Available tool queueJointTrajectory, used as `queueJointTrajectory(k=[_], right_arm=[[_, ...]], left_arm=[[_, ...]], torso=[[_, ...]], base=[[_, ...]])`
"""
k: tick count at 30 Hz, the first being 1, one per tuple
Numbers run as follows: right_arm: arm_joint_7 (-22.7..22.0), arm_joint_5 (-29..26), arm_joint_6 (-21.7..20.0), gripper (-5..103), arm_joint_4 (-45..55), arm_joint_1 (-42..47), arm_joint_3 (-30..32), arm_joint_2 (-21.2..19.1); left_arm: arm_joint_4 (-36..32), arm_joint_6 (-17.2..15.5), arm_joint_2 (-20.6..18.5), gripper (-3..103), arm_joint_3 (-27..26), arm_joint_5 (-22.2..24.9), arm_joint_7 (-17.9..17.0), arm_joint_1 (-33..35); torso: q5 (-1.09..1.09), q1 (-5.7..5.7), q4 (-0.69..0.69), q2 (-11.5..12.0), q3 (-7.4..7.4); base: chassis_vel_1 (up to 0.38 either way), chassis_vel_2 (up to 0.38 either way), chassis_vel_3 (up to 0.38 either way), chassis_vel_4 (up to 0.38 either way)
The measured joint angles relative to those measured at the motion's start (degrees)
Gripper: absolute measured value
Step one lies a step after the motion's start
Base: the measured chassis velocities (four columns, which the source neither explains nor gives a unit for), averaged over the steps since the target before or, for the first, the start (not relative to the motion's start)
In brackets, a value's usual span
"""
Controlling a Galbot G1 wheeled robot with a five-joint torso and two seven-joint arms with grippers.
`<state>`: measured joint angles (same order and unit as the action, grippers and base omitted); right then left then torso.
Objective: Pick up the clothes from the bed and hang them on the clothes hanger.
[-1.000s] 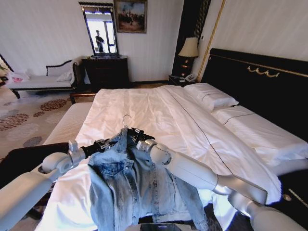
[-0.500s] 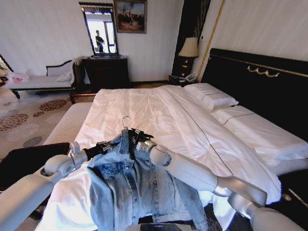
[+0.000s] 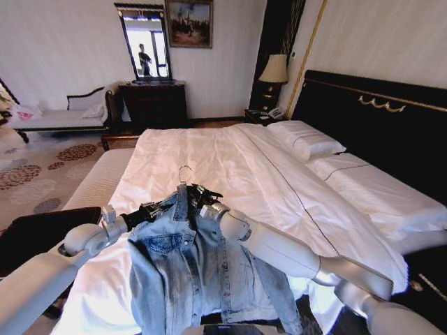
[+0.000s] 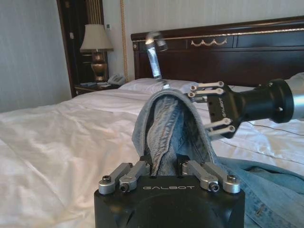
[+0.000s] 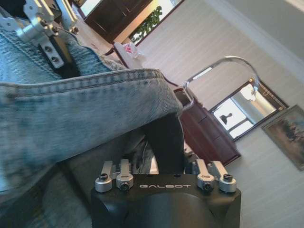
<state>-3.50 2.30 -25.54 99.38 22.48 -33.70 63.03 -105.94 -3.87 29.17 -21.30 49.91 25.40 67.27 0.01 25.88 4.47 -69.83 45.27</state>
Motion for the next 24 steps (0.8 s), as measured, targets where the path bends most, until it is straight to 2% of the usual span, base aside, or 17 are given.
queueJointTrajectory(k=[1, 2, 3, 6, 7, 10, 12, 16, 18, 20, 24], right_arm=[[0.3, -1.0, 0.0, 59, 0.5, 0.2, 0.1, -0.7], [0.6, -1.7, -0.1, 59, 0.9, 0.4, 0.3, -1.2], [1.0, -2.6, -0.1, 65, 1.5, 0.7, 0.5, -2.0], [1.1, -3.8, -0.1, 71, 2.4, 1.5, 1.3, -3.1], [0.7, -4.8, -0.1, 82, 3.0, 2.4, 2.2, -4.0], [-0.1, -5.8, -0.1, 88, 3.6, 3.4, 3.3, -4.8], [-2.4, -8.7, -0.2, 97, 4.6, 5.5, 5.7, -6.7], [-5.1, -12.7, -0.4, 100, 5.2, 8.4, 8.5, -8.4], [-7.8, -17.5, -0.3, 100, 5.4, 11.8, 11.7, -9.3], [-8.2, -18.4, -0.2, 100, 5.4, 12.8, 12.6, -9.4], [-10.0, -24.8, 0.7, 100, 5.4, 18.6, 16.1, -8.9]], left_arm=[[0.0, 0.3, 0.2, 20, -0.3, -0.3, -0.3, 0.4], [-0.1, 0.4, 0.4, 20, -0.5, -0.4, -0.3, 0.6], [-0.2, 0.5, 0.7, 20, -0.7, -0.5, -0.3, 1.0], [-0.4, 0.8, 1.3, 20, -1.0, -0.8, -0.3, 1.3], [-0.6, 1.1, 1.9, 20, -1.3, -1.1, -0.3, 1.6], [-0.8, 1.3, 2.5, 20, -1.5, -1.3, -0.4, 1.9], [-1.2, 1.6, 3.3, 20, -2.0, -1.7, -0.4, 2.6], [-1.3, 1.9, 4.3, 20, -2.5, -2.1, -0.4, 3.4], [-1.0, 2.4, 5.5, 20, -2.9, -2.4, -0.4, 4.0], [-0.9, 2.5, 5.8, 20, -2.9, -2.5, -0.4, 4.0], [-0.6, 2.7, 7.2, 20, -3.1, -2.5, -0.4, 4.7]], torso=[[-0.01, 0.0, 0.0, 0.0, 0.0], [0.0, 0.0, -0.01, 0.0, 0.0], [-0.01, 0.0, -0.01, 0.0, 0.0], [0.0, 0.0, 0.0, 0.0, 0.0], [0.0, 0.0, 0.0, 0.0, 0.0], [0.0, 0.0, 0.0, 0.0, 0.0], [0.0, 0.0, 0.0, 0.0, 0.0], [0.01, 0.0, 0.01, 0.0, 0.0], [0.0, 0.0, 0.0, 0.0, 0.0], [0.01, 0.0, 0.0, 0.0, 0.0], [0.0, 0.0, 0.01, 0.0, 0.0]], base=[[0.0, 0.0, 0.0, 0.0], [0.0, 0.0, 0.0, 0.0], [0.0, 0.0, 0.0, 0.0], [0.0, 0.0, 0.0, 0.0], [0.0, 0.0, 0.0, 0.0], [0.0, 0.0, 0.0, 0.0], [0.0, 0.0, 0.0, 0.0], [0.0, 0.0, 0.0, 0.0], [0.0, 0.0, 0.0, 0.0], [0.0, 0.0, 0.0, 0.0], [0.0, 0.0, 0.0, 0.0]])
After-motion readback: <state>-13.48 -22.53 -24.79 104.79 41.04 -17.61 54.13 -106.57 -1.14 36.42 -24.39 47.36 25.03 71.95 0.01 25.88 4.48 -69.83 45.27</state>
